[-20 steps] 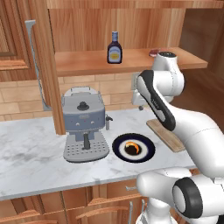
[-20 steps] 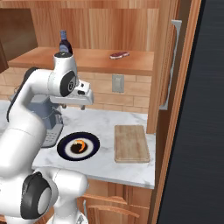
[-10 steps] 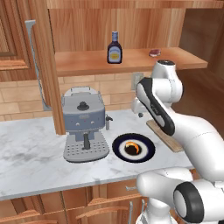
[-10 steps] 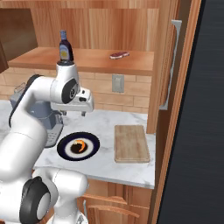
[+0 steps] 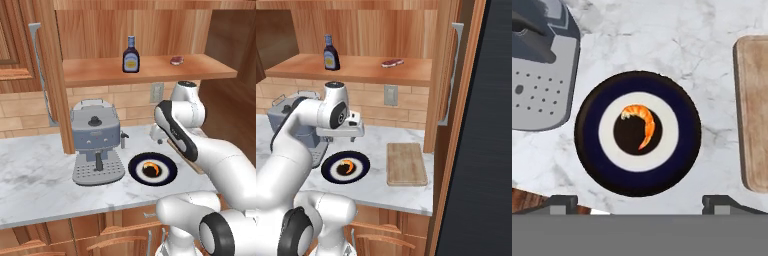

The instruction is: Pick the shrimp from the plate and place it on the cutting board. Then pick the condiment bottle from the cabinet and place it next to the cutting board.

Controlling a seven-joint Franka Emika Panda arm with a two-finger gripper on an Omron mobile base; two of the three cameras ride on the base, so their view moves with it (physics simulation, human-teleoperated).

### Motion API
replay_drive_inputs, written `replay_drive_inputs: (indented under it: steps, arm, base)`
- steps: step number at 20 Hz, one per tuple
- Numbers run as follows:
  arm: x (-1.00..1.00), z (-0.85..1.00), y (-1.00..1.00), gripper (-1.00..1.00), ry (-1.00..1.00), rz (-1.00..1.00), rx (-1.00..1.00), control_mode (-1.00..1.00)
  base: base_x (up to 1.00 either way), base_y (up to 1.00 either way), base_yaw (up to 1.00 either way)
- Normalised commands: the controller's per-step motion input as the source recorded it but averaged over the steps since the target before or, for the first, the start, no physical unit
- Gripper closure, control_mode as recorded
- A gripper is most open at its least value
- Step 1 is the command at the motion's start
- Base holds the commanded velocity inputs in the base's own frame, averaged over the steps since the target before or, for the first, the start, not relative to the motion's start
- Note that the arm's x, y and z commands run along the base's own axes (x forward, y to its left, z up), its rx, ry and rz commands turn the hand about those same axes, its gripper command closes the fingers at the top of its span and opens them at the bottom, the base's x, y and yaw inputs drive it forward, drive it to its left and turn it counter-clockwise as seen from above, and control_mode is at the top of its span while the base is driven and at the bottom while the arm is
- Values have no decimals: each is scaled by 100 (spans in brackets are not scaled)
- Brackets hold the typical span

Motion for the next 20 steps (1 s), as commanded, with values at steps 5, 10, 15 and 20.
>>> replay_drive_inputs:
  steps: [5, 10, 15, 20]
  arm:
    - [-1, -40, 0, -100, 3, 5, -1, -100]
    - [0, -37, 2, -100, 6, 5, -6, -100]
    - [0, -35, 2, -100, 6, 3, -7, -100]
    - [0, -34, 3, -100, 1, 3, -4, -100]
  base:
    - [0, 0, 0]
    - [0, 0, 0]
    - [0, 0, 0]
    - [0, 0, 0]
